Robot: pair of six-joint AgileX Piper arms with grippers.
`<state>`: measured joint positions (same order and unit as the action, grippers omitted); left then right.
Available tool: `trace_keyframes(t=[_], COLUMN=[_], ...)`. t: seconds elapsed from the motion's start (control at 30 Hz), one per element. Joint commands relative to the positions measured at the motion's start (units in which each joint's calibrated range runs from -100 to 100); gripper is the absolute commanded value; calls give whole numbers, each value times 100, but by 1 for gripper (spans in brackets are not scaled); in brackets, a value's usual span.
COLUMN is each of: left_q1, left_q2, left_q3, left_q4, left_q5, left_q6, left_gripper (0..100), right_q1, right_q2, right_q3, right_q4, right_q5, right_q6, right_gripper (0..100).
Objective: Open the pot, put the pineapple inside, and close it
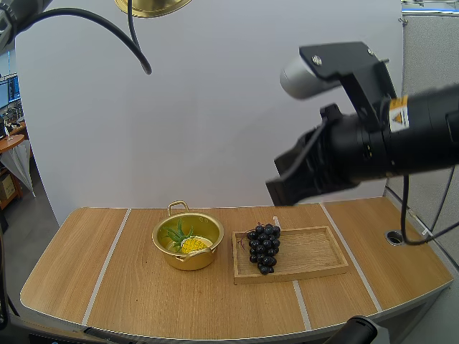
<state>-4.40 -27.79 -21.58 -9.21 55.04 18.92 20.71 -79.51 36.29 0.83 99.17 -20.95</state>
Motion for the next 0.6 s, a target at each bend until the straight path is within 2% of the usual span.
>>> trace_keyframes(t=[0.0,0.13,0.4,0.57], left_q1=[-9,-9,-9,-9], left_q2=[-63,-63,39,181], left_q3=[-58,-58,147,846], left_q4=[28,28,-52,-265], left_q5=[-197,445,3581,3850], left_q6=[-56,-56,-47,47], left_gripper=[0,0,0,0], right_q1=[-20,-23,-30,-30], right_q2=[-267,-521,-799,-809], right_q3=[336,592,592,592], right_q4=[-83,-83,-211,-441], right_q5=[83,83,83,83], right_q6=[-28,-28,-28,-28], right_gripper=[0,0,0,0])
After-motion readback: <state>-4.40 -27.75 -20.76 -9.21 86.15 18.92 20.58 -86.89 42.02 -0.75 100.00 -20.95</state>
